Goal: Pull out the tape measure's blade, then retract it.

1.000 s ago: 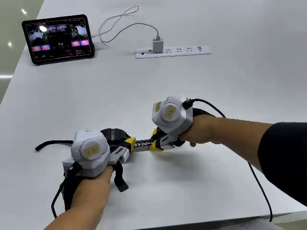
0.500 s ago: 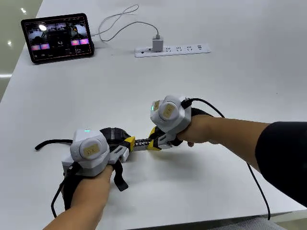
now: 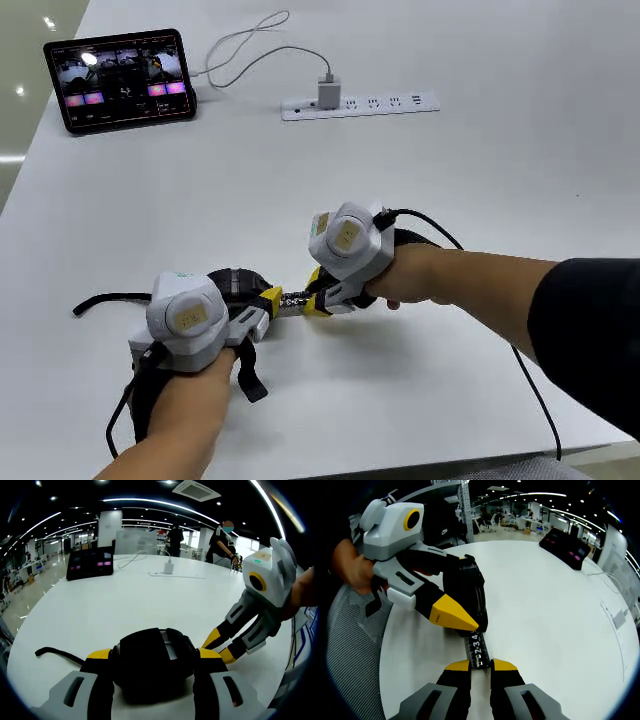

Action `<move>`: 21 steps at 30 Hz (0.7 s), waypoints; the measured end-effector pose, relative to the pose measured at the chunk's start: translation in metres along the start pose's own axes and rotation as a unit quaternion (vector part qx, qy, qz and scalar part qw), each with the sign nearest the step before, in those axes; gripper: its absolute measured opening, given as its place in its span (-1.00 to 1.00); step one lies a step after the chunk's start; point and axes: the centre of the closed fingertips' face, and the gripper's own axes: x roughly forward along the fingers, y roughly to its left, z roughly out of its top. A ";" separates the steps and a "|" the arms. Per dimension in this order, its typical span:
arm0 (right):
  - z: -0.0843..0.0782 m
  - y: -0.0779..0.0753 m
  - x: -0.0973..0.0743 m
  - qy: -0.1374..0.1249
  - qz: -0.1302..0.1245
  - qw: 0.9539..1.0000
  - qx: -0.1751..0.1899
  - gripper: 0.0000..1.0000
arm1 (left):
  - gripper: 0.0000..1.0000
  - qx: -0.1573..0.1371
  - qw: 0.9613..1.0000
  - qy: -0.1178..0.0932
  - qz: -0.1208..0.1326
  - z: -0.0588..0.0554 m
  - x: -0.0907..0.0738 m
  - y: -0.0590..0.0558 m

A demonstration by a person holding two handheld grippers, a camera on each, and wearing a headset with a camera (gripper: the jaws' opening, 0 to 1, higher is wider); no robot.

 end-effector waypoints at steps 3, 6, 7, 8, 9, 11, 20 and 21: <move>0.001 0.000 0.001 -0.001 0.000 1.000 -0.001 -0.80 | 0.19 -0.001 1.000 0.000 0.000 0.000 0.000 0.000; 0.004 0.001 0.003 -0.004 0.000 1.000 -0.002 -0.80 | 0.19 -0.005 1.000 -0.002 -0.001 0.000 0.000 0.001; 0.005 0.001 0.004 -0.004 0.000 1.000 -0.002 -0.80 | 0.19 -0.004 1.000 -0.002 -0.002 0.000 0.000 0.001; 0.006 0.003 0.005 -0.005 0.000 1.000 -0.004 -0.80 | 0.19 -0.002 1.000 -0.002 -0.002 -0.001 0.000 0.000; 0.007 0.003 0.005 -0.005 0.000 1.000 -0.006 -0.80 | 0.19 -0.003 1.000 -0.002 -0.002 -0.001 0.000 0.000; 0.009 0.002 0.006 -0.006 0.000 1.000 -0.005 -0.80 | 0.19 -0.003 1.000 -0.001 -0.002 0.000 0.000 0.000; 0.011 0.003 0.007 -0.007 -0.001 1.000 -0.005 -0.80 | 0.19 -0.003 1.000 -0.001 -0.001 0.000 0.000 0.000; 0.011 0.003 0.008 -0.007 0.000 1.000 -0.005 -0.80 | 0.19 -0.004 1.000 -0.001 -0.001 0.000 0.000 0.000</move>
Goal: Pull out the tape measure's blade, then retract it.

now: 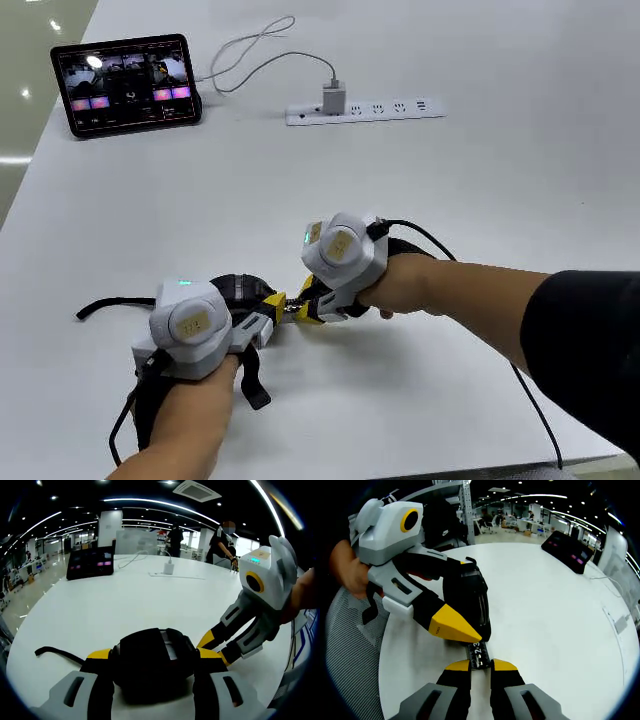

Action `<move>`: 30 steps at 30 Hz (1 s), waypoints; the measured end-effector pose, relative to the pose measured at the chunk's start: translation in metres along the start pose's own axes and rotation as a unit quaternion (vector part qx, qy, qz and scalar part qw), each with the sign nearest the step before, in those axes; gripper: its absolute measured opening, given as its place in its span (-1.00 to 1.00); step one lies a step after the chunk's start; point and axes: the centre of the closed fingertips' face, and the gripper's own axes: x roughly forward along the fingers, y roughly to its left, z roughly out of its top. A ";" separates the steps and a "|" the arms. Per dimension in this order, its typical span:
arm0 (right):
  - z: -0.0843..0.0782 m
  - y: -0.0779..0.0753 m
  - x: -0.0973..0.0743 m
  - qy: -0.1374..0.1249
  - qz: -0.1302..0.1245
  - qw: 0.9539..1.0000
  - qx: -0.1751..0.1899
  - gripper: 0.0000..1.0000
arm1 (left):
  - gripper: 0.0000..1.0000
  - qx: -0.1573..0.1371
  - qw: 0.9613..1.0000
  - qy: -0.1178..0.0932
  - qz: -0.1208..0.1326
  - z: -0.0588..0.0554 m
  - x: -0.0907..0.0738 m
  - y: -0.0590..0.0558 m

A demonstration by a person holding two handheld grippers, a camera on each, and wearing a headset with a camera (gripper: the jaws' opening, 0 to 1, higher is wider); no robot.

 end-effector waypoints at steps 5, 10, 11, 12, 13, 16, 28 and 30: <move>0.003 0.001 0.002 -0.004 0.001 1.000 0.003 -0.80 | 0.19 -0.001 1.000 0.000 0.000 0.000 0.000 0.000; 0.004 0.001 0.003 -0.006 0.002 1.000 0.006 -0.80 | 0.19 -0.001 1.000 -0.001 0.000 0.000 0.000 0.000; 0.005 0.001 0.004 -0.007 0.002 1.000 0.005 -0.80 | 0.19 -0.001 1.000 -0.001 0.000 0.000 0.000 0.000; 0.005 0.001 0.004 -0.007 0.002 1.000 0.005 -0.80 | 0.19 -0.001 1.000 -0.001 0.000 0.000 0.000 0.000; 0.006 0.001 0.004 -0.007 0.001 1.000 0.003 -0.80 | 0.19 -0.001 1.000 -0.001 0.000 0.000 0.000 0.000; 0.007 0.001 0.005 -0.009 0.001 1.000 0.003 -0.80 | 0.19 -0.002 1.000 -0.002 0.000 0.000 0.000 0.001; 0.012 0.003 0.008 -0.017 0.005 1.000 0.003 -0.80 | 0.19 -0.002 1.000 -0.002 -0.001 0.000 -0.001 0.001; 0.015 0.004 0.009 -0.025 0.009 0.999 0.019 -0.80 | 0.19 -0.003 1.000 -0.002 0.000 0.001 -0.001 0.001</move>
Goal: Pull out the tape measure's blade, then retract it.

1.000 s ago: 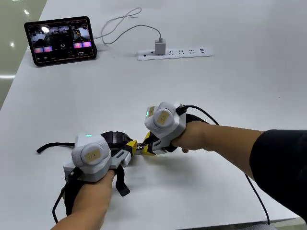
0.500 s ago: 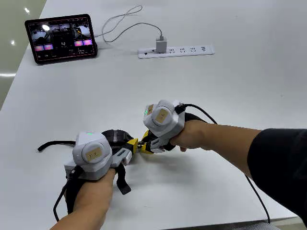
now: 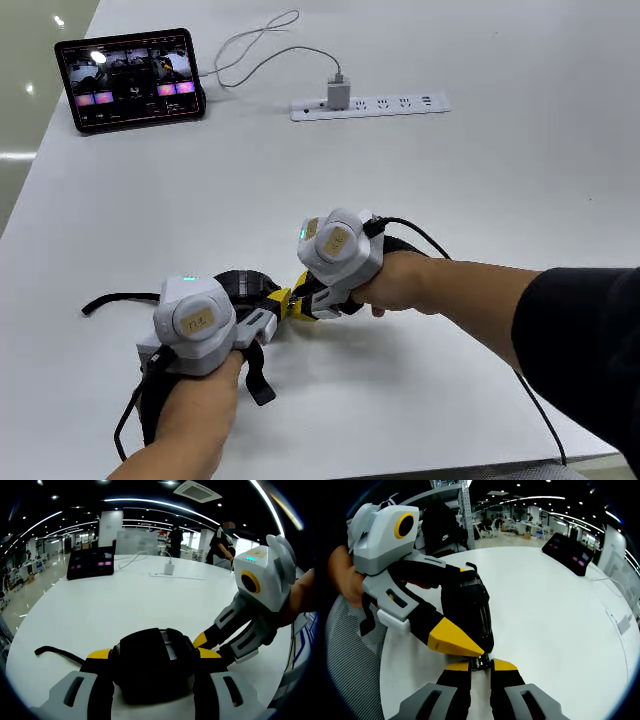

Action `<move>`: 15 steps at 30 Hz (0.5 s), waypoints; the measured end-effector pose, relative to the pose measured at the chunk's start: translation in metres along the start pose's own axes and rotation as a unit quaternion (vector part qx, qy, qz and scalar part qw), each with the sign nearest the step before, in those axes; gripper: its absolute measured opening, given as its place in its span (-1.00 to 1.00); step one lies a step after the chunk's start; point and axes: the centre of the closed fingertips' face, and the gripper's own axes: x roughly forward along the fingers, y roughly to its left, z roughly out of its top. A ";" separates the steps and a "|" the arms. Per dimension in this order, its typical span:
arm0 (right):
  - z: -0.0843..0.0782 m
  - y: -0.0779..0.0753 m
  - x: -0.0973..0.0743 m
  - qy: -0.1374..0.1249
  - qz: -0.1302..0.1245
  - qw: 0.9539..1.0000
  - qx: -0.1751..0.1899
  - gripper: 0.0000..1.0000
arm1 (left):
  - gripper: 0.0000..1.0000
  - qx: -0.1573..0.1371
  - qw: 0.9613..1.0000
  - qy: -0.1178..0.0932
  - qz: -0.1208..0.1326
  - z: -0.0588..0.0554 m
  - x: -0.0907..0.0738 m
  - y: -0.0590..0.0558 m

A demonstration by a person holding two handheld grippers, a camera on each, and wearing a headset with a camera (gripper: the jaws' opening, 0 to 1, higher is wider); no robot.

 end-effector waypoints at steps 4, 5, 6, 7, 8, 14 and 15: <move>0.000 0.000 0.000 -0.004 0.003 1.000 -0.008 -0.80 | 0.20 0.000 1.000 -0.001 -0.001 0.000 0.000 0.000; 0.000 0.000 0.000 -0.004 0.002 1.000 -0.007 -0.80 | 0.20 -0.001 1.000 -0.001 -0.001 0.000 0.000 0.000; 0.001 0.000 0.000 -0.005 0.002 1.000 -0.007 -0.80 | 0.20 -0.001 1.000 -0.001 -0.001 0.000 0.000 0.000; 0.001 0.000 0.000 -0.005 0.001 1.000 -0.009 -0.80 | 0.20 0.000 1.000 -0.002 -0.001 0.000 0.000 0.000; 0.001 0.000 0.000 -0.004 0.001 1.000 -0.009 -0.80 | 0.20 0.000 1.000 -0.002 0.000 0.000 0.000 0.000; 0.000 0.000 0.001 0.004 -0.004 1.000 -0.022 -0.78 | 0.23 0.003 1.000 -0.003 0.002 0.000 0.000 -0.001; 0.000 0.000 0.001 0.006 -0.005 1.000 -0.025 -0.78 | 0.23 0.003 1.000 -0.004 0.003 0.000 0.000 -0.001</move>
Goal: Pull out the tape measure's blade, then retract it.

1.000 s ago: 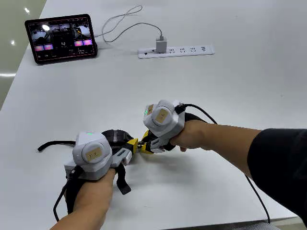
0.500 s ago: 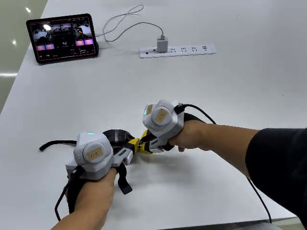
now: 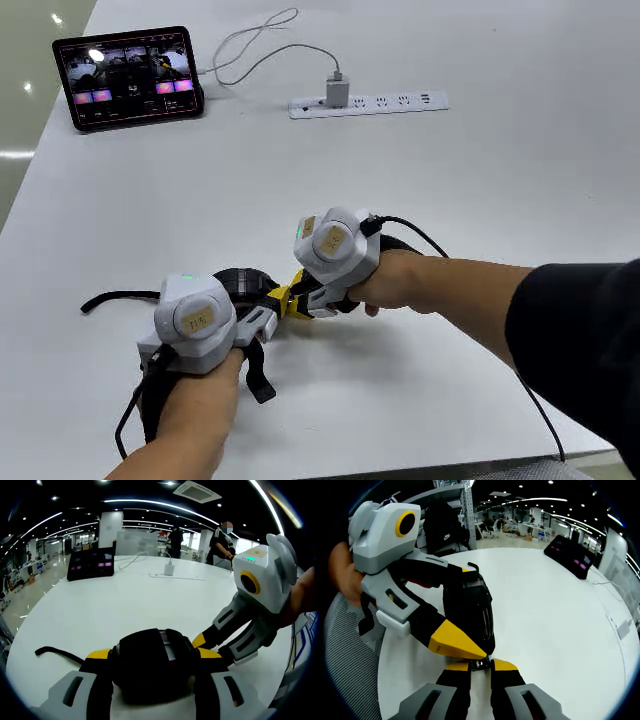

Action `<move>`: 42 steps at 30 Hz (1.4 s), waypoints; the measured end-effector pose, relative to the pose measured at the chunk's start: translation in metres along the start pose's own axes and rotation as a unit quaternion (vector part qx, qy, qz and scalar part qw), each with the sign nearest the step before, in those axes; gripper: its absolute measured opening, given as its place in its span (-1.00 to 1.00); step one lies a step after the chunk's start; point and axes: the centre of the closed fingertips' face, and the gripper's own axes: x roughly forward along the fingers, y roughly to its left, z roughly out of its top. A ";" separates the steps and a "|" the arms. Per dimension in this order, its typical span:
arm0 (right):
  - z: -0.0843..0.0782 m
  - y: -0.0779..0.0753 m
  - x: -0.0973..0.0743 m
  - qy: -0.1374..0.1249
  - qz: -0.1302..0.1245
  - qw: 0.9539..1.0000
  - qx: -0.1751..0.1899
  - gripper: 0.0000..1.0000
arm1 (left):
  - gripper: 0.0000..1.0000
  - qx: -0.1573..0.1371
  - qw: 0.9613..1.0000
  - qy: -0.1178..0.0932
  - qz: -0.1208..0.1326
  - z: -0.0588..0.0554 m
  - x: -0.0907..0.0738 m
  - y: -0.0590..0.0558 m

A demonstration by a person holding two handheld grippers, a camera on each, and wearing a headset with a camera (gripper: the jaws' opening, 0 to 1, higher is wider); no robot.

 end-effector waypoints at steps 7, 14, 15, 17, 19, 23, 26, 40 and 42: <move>-0.001 0.000 0.000 0.005 -0.005 1.000 0.007 -0.77 | 0.25 0.001 1.000 0.001 -0.001 0.000 0.001 0.000; -0.001 0.000 0.000 0.010 -0.012 1.000 -0.005 -0.76 | 0.26 -0.001 1.000 0.010 -0.003 0.000 0.001 0.000; 0.000 0.000 0.000 0.010 -0.012 1.000 -0.007 -0.75 | 0.26 -0.001 1.000 0.011 -0.004 0.000 0.001 0.000; 0.001 0.000 -0.001 0.009 -0.014 1.000 -0.013 -0.75 | 0.26 -0.005 1.000 0.017 -0.008 0.000 0.002 0.000; 0.002 0.000 -0.002 0.007 -0.017 1.000 -0.019 -0.76 | 0.25 -0.010 1.000 0.025 -0.013 0.000 0.001 0.000; 0.003 0.000 -0.005 0.004 -0.015 1.000 -0.015 -0.75 | 0.24 -0.022 0.999 0.020 -0.025 0.004 -0.002 0.000; 0.002 0.001 -0.008 0.004 -0.015 1.000 -0.016 -0.73 | 0.23 -0.012 0.999 0.011 -0.032 0.009 -0.003 -0.001; 0.001 0.002 -0.028 -0.010 -0.025 1.000 -0.017 -0.53 | 0.60 0.014 0.998 0.007 -0.064 0.018 -0.012 0.000; -0.001 0.001 -0.032 -0.011 -0.030 0.999 -0.021 -0.53 | 0.66 0.012 0.997 0.016 -0.069 0.016 -0.013 0.001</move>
